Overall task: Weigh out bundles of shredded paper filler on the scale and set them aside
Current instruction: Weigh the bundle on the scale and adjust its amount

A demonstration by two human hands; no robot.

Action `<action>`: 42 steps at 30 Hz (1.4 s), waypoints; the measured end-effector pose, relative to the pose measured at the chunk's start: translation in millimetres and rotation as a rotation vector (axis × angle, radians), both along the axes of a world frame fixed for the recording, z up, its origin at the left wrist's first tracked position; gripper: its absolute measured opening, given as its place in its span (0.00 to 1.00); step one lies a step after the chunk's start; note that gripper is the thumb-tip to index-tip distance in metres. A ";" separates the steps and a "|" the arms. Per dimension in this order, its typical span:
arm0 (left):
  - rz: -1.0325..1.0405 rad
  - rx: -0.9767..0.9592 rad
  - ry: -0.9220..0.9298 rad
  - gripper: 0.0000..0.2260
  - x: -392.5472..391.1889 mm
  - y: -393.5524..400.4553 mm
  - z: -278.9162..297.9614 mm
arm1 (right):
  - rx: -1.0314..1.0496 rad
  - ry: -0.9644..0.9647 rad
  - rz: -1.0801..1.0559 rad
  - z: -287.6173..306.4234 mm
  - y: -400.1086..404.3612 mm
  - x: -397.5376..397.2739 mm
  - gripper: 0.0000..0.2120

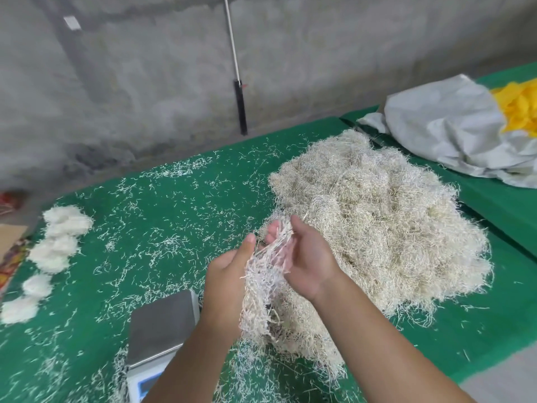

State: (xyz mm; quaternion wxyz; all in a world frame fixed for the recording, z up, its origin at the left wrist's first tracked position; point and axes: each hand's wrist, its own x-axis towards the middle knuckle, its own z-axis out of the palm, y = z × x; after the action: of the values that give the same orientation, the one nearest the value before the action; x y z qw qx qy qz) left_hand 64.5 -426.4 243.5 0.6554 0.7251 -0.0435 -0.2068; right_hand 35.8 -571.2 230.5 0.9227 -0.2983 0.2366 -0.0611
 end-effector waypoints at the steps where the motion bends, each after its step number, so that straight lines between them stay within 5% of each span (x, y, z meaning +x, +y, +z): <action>1: -0.043 0.085 -0.027 0.21 0.9 4.8 -2.3 | -0.041 -0.013 -0.008 1.7 -4.6 1.5 0.20; 5: -0.162 0.362 -0.059 0.38 -1.9 19.2 -14.2 | -0.423 0.013 0.025 9.6 -6.2 -2.9 0.22; 9: -0.202 0.477 -0.066 0.15 1.0 23.9 -21.8 | -0.670 -0.007 0.070 15.8 -3.4 -15.0 0.14; 12: 0.083 0.185 0.275 0.08 10.8 26.5 -25.0 | -0.912 -0.011 0.146 18.1 3.6 -26.1 0.09; 14: 0.146 -0.137 0.477 0.15 8.7 23.3 -22.2 | -0.992 -0.027 0.218 16.2 18.2 -32.2 0.09; 16: 0.178 -0.368 0.547 0.23 3.7 17.4 -17.3 | -1.047 -0.045 0.273 8.8 37.1 -37.1 0.08; 18: 0.224 -0.451 0.559 0.19 -2.3 11.8 -10.4 | -1.085 -0.048 0.306 -0.1 54.8 -41.3 0.06; 20: 0.294 -0.291 0.477 0.12 -4.5 11.3 -10.8 | -1.176 -0.031 0.307 -9.3 64.8 -43.7 0.11; 24: 0.331 0.061 0.300 0.33 -8.1 16.3 -24.6 | -1.049 -0.070 0.408 -17.2 58.5 -43.8 0.15; 28: 0.400 0.192 0.098 0.39 -0.5 34.2 -29.2 | -0.755 -0.024 0.464 -44.3 35.2 -39.3 0.12; 31: 0.378 0.292 0.055 0.34 8.3 55.0 -43.9 | -1.121 0.286 0.458 -95.5 16.9 -39.7 0.10; 34: 0.343 0.281 0.033 0.29 9.5 68.6 -57.9 | -1.325 0.453 0.647 -149.3 10.2 -46.3 0.18; 38: 0.299 0.356 0.043 0.29 9.8 74.1 -67.7 | -1.339 0.573 0.803 -188.0 15.7 -54.1 0.22; 40: 0.287 0.336 0.071 0.28 7.2 74.7 -70.9 | -1.319 0.594 0.698 -187.1 17.6 -54.8 0.12; 42: 0.242 0.334 0.080 0.20 3.7 74.8 -73.0 | -1.321 0.595 0.510 -172.6 16.0 -52.2 0.14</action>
State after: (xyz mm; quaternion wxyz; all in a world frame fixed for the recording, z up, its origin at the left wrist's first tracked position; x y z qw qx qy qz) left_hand 68.3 -351.7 170.4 0.5472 0.8149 0.1052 -0.1596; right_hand -16.3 -555.2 58.0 0.4360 -0.8368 0.3131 0.1079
